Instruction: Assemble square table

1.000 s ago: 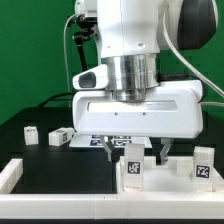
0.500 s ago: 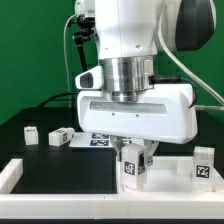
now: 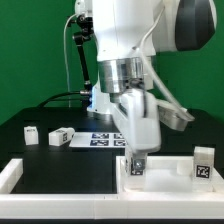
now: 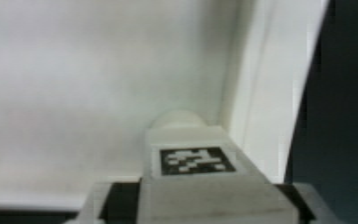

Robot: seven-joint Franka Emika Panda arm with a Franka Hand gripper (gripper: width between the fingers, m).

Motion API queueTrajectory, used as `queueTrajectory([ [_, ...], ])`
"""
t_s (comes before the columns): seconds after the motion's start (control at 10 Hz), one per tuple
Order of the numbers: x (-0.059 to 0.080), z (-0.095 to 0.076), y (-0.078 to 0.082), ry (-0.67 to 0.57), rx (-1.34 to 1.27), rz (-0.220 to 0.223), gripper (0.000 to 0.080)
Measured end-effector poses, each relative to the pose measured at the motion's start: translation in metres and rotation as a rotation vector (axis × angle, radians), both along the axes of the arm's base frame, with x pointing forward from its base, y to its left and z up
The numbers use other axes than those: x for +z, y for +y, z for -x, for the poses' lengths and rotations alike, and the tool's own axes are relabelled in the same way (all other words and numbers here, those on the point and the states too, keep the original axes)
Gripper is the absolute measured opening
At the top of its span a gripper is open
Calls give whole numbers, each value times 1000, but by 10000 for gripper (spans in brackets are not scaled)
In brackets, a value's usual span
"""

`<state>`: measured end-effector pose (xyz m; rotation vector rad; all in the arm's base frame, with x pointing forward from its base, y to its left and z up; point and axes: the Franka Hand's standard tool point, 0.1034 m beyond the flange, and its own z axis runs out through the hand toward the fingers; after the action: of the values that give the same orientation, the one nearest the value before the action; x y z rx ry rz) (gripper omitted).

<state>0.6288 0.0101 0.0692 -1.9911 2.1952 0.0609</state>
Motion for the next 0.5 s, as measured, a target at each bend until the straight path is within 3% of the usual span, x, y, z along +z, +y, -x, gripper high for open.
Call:
queueTrajectory([
  [0.1, -1, 0, -1, 1, -57, -20, 294],
  [0.3, -2, 1, 1, 3, -106, -18, 294],
  [0.4, -2, 1, 1, -12, -2, 2, 294],
  [0.5, -5, 3, 5, -46, 170, 47, 454],
])
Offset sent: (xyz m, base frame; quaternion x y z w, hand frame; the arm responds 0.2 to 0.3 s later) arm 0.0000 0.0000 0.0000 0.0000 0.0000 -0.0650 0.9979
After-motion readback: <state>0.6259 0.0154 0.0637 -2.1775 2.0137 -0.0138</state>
